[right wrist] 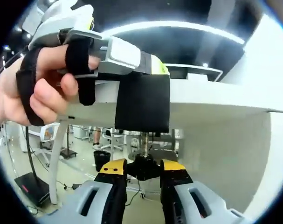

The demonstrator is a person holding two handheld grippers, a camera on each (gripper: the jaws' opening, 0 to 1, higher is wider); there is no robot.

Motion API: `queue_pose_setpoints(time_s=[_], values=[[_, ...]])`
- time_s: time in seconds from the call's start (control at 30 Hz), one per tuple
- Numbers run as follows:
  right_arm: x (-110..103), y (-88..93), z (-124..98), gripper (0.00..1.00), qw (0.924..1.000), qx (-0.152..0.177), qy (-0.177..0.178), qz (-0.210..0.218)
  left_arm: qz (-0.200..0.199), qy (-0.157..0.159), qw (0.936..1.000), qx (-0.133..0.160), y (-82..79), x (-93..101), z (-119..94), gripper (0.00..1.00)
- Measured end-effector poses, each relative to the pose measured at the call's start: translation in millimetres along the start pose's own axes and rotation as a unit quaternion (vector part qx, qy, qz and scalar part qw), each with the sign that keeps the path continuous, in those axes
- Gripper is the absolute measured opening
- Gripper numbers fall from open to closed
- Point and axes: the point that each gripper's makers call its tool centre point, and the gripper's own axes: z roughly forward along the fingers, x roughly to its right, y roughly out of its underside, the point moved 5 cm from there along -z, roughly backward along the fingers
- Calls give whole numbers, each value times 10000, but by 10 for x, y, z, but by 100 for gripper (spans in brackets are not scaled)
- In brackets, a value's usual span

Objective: Clamp the fixed fixture on the desktop, loosen the retaining clip, secure it to the edge of the desk, and tighten the retaining clip.

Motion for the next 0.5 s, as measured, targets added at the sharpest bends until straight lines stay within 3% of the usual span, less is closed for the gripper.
queue_pose_setpoints(time_s=[0.13,0.3,0.4,0.5], values=[[60,-7,49,26,9943,-96,-1054,-79,-29,-12,10000,-1,4,-4,0,1],[140,-1,90,26,9683,-232,-2483,-121,-9,-21,10000,-6,6,-6,2,1],[142,0,128,26,9563,-340,-2902,-59,-25,-10,10000,-2,7,-6,2,1],[163,0,148,26,9519,-369,-3040,-10,-41,-10,10000,6,7,-7,3,1]])
